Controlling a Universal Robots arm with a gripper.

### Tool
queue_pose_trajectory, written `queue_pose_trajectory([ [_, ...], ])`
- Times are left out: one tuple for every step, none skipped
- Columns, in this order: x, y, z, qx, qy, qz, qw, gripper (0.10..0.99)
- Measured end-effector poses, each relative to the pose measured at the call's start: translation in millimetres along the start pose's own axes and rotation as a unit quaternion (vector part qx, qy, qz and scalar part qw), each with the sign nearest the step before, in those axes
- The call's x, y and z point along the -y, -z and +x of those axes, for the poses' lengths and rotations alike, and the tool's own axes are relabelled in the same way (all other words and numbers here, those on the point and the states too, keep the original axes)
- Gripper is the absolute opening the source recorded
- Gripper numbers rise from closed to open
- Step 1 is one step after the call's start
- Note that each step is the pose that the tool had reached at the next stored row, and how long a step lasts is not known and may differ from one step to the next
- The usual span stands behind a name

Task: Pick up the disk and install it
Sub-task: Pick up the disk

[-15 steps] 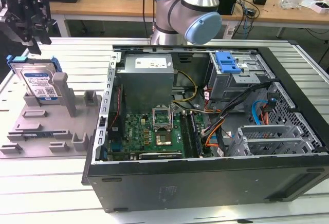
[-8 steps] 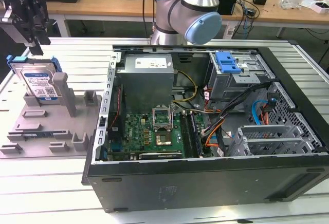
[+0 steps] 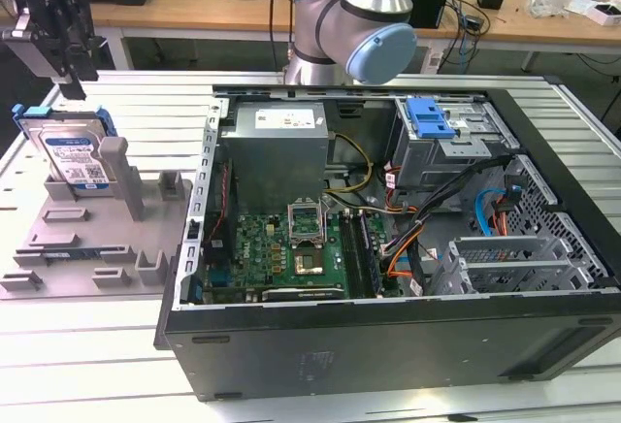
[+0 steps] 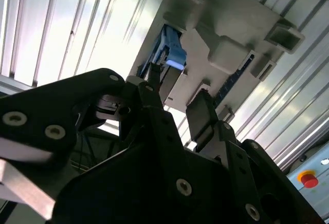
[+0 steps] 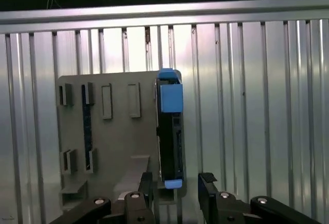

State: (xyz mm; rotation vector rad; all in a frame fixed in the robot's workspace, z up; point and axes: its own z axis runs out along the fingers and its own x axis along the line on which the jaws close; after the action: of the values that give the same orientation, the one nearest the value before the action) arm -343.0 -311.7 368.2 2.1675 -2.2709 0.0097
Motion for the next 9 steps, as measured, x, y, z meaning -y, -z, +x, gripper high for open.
queue_pose_trajectory([
  [-3.3, -0.4, -1.4, 0.0, 0.0, 0.0, 1.0, 0.482],
  [-7.1, -0.9, -2.7, -0.0002, 0.001, 0.0, 1.0, 0.482],
  [-10.0, -1.4, -3.3, -0.0003, 0.001, 0.0, 1.0, 0.482],
  [-15.4, -2.5, -4.3, -0.0004, 0.002, 0.0001, 1.0, 0.482],
  [-19.3, -3.4, -4.7, -0.0004, 0.003, 0.0001, 1.0, 0.482],
  [-21.6, -4.1, -4.9, -0.0004, 0.004, 0.0001, 1.0, 0.482],
  [-24.9, -4.8, -5.1, -0.0004, 0.005, 0.0, 1.0, 0.482],
  [-27.9, -5.5, -5.0, -0.0005, 0.006, -0.0002, 1.0, 0.482],
  [-31.8, -6.2, -4.8, -0.0007, 0.006, -0.001, 1.0, 0.482],
])
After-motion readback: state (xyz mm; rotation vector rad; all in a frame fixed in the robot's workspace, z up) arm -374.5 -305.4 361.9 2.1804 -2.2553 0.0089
